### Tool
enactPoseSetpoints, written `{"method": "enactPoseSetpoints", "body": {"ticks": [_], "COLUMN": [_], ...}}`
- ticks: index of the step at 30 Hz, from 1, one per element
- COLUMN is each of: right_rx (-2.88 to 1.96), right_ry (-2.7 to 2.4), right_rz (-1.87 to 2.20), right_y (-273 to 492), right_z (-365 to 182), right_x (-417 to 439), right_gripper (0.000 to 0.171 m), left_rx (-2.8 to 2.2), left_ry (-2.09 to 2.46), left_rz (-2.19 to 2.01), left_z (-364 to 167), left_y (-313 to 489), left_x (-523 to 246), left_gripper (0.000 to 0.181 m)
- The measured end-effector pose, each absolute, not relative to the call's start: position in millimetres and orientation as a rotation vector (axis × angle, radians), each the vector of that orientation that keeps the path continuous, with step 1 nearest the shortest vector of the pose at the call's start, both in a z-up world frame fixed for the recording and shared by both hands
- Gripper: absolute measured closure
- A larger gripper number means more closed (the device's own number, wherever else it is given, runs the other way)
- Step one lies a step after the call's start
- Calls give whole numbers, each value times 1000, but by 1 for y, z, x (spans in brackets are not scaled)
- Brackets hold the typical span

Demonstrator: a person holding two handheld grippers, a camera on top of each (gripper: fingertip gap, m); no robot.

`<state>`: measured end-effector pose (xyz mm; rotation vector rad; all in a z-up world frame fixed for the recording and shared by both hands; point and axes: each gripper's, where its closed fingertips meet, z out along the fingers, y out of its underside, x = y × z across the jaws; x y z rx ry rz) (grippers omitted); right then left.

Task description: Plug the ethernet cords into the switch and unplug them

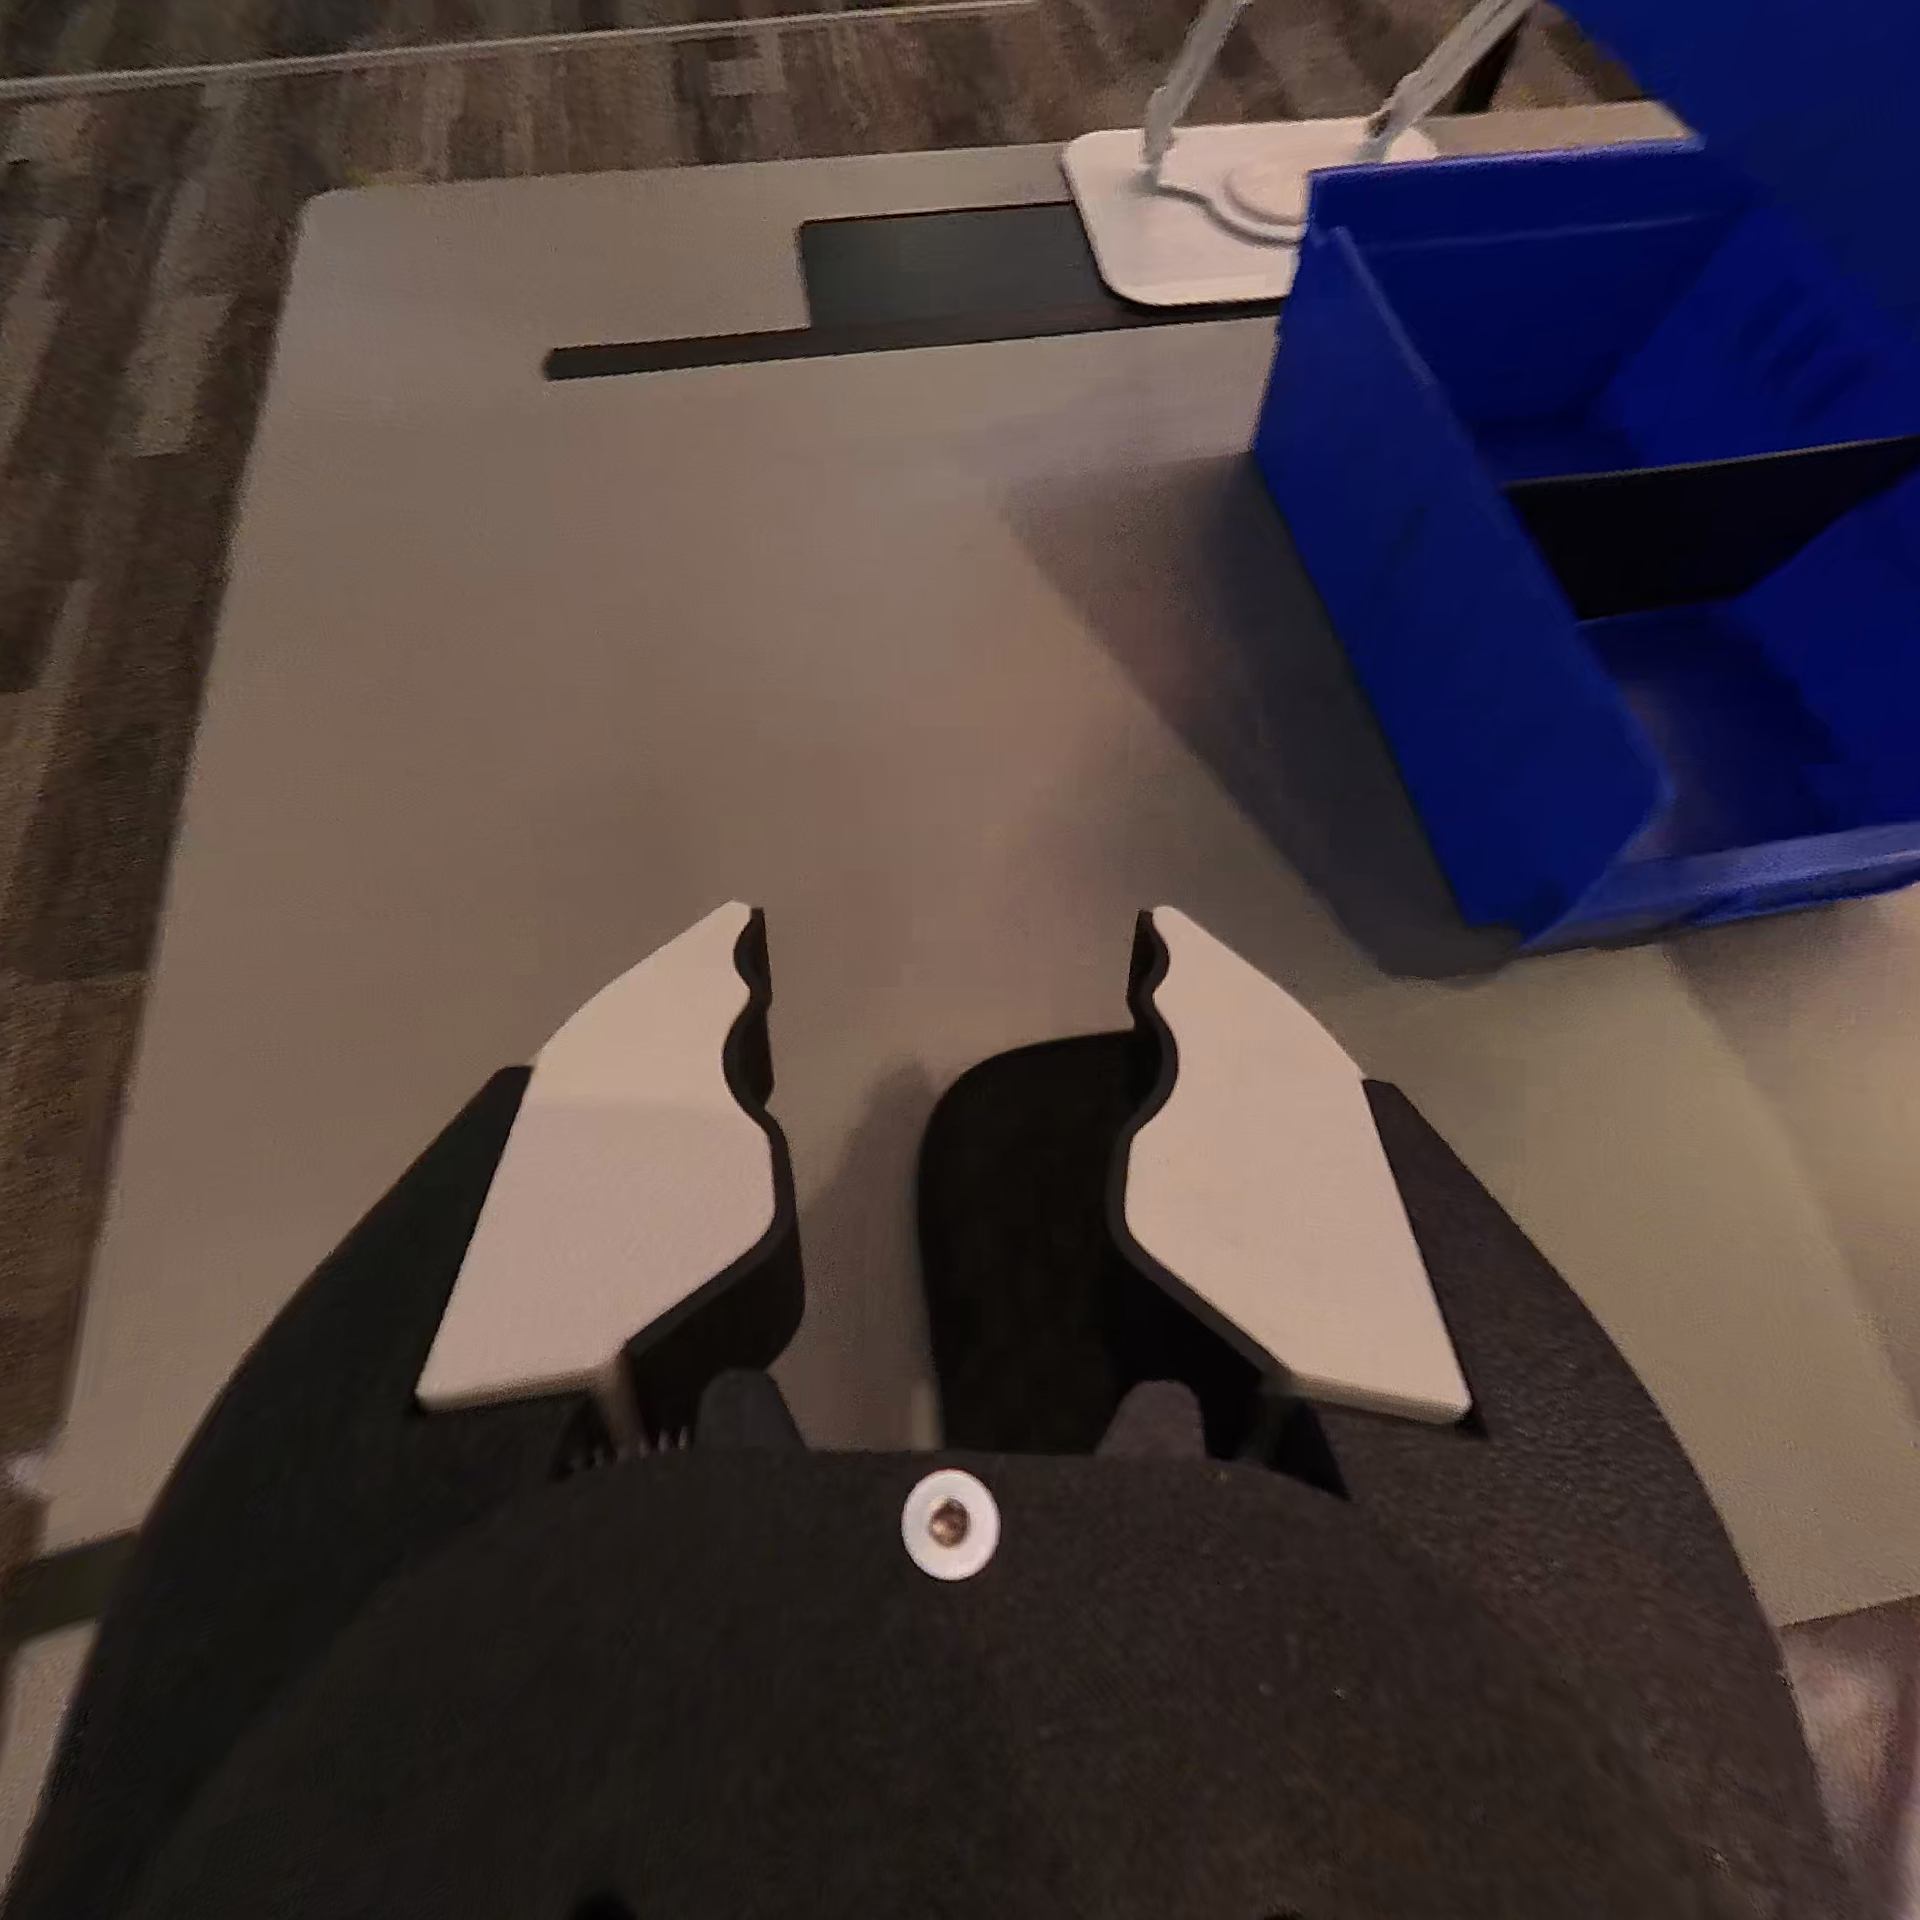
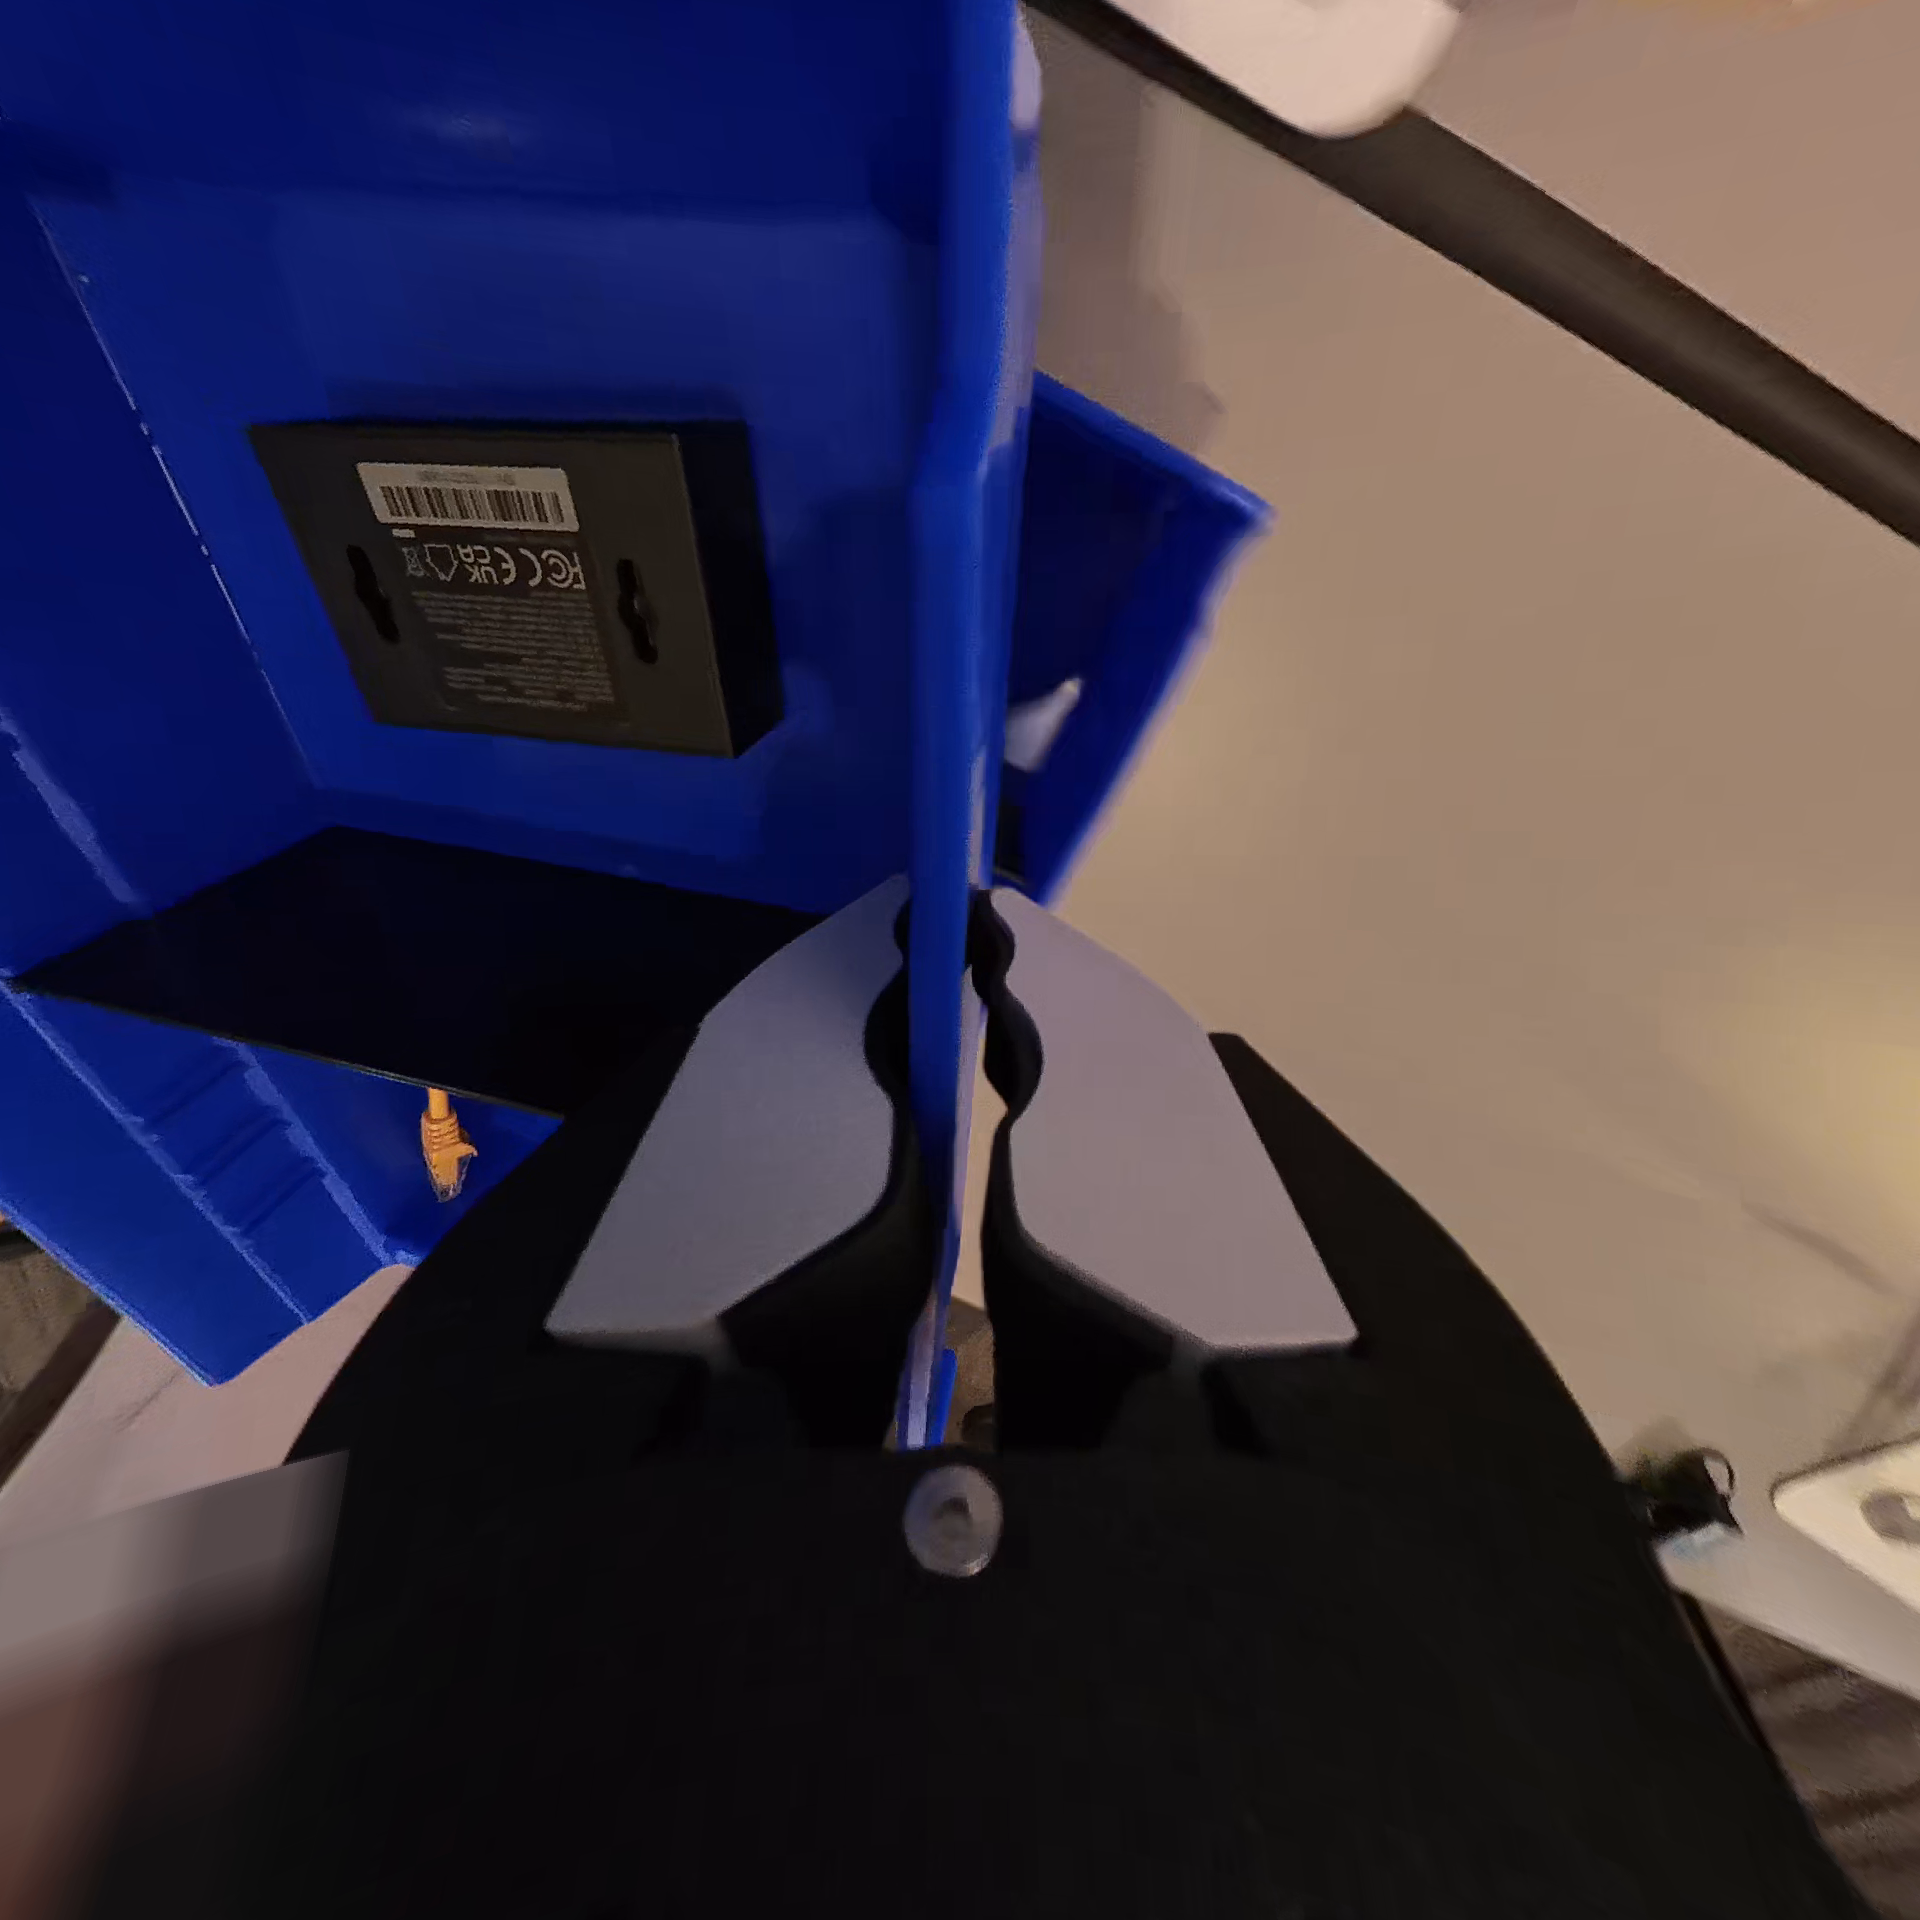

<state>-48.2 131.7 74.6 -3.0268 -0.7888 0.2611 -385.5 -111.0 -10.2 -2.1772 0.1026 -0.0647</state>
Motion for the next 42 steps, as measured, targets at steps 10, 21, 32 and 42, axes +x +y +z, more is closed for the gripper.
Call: {"method": "enactPoseSetpoints", "body": {"ticks": [10, 21, 32, 42], "right_rx": [-2989, -3109, -2872, -2199], "right_ry": [-1028, -919, -951, -1306], "right_rz": [542, 463, 523, 67], "right_y": [109, 96, 114, 96], "right_z": [21, -98, -83, 38], "right_x": [-280, -348, -366, -236], "right_gripper": [166, 164, 150, 111], "left_rx": [-2208, -2177, -2247, -2289], "left_ry": [-130, -162, -96, -79], "left_rz": [238, 78, 116, -72], "left_z": [-4, -18, -62, -98], "left_y": [-170, -172, -105, -75], "left_x": [-495, -500, -460, -464], "left_gripper": [116, 118, 114, 146]}}
